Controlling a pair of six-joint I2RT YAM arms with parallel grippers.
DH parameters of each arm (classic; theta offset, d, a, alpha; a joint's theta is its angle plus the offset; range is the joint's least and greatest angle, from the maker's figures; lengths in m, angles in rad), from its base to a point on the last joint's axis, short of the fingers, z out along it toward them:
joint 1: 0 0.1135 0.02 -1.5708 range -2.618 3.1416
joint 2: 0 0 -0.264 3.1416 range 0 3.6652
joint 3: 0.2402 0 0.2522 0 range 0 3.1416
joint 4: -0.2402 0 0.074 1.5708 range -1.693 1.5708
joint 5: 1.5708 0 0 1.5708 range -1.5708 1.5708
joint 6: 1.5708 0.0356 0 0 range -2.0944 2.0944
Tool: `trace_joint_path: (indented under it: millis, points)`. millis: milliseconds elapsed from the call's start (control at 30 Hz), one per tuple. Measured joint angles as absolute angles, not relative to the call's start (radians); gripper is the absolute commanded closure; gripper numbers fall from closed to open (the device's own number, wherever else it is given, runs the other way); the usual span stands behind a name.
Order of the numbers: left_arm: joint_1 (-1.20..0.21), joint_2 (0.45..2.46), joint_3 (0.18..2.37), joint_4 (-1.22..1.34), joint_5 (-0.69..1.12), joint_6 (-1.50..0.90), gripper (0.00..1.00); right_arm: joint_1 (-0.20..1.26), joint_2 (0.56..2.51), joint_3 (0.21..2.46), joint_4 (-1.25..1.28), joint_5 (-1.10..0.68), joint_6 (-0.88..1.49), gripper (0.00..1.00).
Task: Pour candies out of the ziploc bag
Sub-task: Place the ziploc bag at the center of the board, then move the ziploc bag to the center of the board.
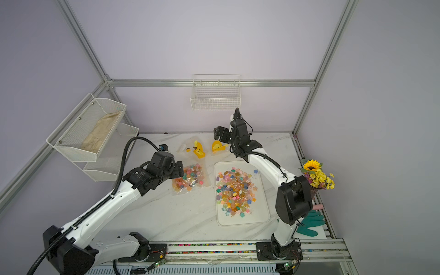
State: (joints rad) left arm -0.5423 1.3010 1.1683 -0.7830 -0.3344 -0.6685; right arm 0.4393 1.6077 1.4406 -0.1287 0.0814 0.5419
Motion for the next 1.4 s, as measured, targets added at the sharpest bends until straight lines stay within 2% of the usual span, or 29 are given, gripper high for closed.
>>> trace_joint_path:
  millis: [167, 400, 633, 767, 967, 1400]
  points:
    - [-0.57, 1.543, 1.306, -0.862, -0.278, -0.789, 0.18, 0.438, 1.445, 1.287, -0.102, 0.233, 0.562, 0.03]
    - [-0.634, 1.837, 1.579, -1.006, -0.276, -0.918, 0.18, 0.438, 1.356, 1.119, -0.19, 0.325, 0.607, 0.03]
    - [-0.665, 2.164, 2.01, -1.22, -0.276, -1.019, 0.28, 0.438, 1.237, 0.989, -0.24, 0.4, 0.624, 0.03]
    - [-0.665, 2.312, 2.173, -1.326, -0.28, -1.05, 0.34, 0.438, 1.19, 0.956, -0.245, 0.44, 0.614, 0.03]
    - [-0.665, 2.421, 2.251, -1.404, -0.3, -1.056, 0.35, 0.438, 1.142, 0.94, -0.246, 0.484, 0.588, 0.03]
    - [-0.665, 2.496, 2.33, -1.43, -0.406, -0.988, 0.39, 0.438, 1.129, 0.931, -0.243, 0.502, 0.578, 0.03]
